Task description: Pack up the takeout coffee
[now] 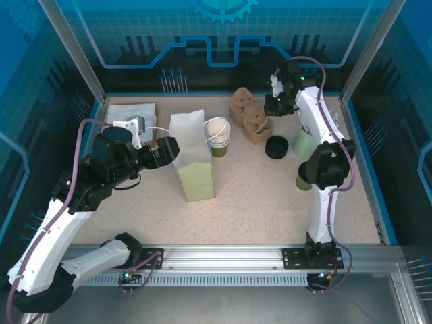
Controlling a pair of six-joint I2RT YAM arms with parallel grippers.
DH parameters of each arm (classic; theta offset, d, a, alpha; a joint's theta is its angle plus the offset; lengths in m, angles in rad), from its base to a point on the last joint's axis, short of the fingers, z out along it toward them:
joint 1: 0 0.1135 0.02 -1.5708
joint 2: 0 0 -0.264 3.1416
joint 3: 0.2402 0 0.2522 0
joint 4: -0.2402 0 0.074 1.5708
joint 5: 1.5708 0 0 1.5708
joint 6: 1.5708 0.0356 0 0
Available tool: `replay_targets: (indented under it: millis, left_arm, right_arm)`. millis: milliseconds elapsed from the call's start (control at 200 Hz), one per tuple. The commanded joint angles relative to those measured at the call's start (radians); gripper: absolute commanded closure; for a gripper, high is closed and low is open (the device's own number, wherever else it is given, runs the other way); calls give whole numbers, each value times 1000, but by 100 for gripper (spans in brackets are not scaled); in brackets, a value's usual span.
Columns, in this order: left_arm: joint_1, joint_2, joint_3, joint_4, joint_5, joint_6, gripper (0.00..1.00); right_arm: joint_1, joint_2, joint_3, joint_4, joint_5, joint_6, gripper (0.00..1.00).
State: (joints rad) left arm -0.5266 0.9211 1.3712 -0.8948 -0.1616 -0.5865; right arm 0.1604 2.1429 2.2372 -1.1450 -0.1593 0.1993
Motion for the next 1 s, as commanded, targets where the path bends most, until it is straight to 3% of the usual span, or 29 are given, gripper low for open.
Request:
replay_targets:
  millis: [0, 445, 810, 996]
  left_arm:
    - [2, -16, -18, 50, 32, -13, 2]
    - [3, -48, -79, 291, 202, -44, 2]
    - [3, 51, -95, 633, 469, -107, 4]
    - [1, 141, -70, 783, 536, -172, 4]
  right_arm:
    - [-17, -75, -5, 17, -62, 37, 95]
    - [-17, -319, -65, 131, -185, 152, 97]
    - [-15, -783, -505, 552, -322, 435, 100]
    - [-14, -941, -672, 737, -424, 610, 100]
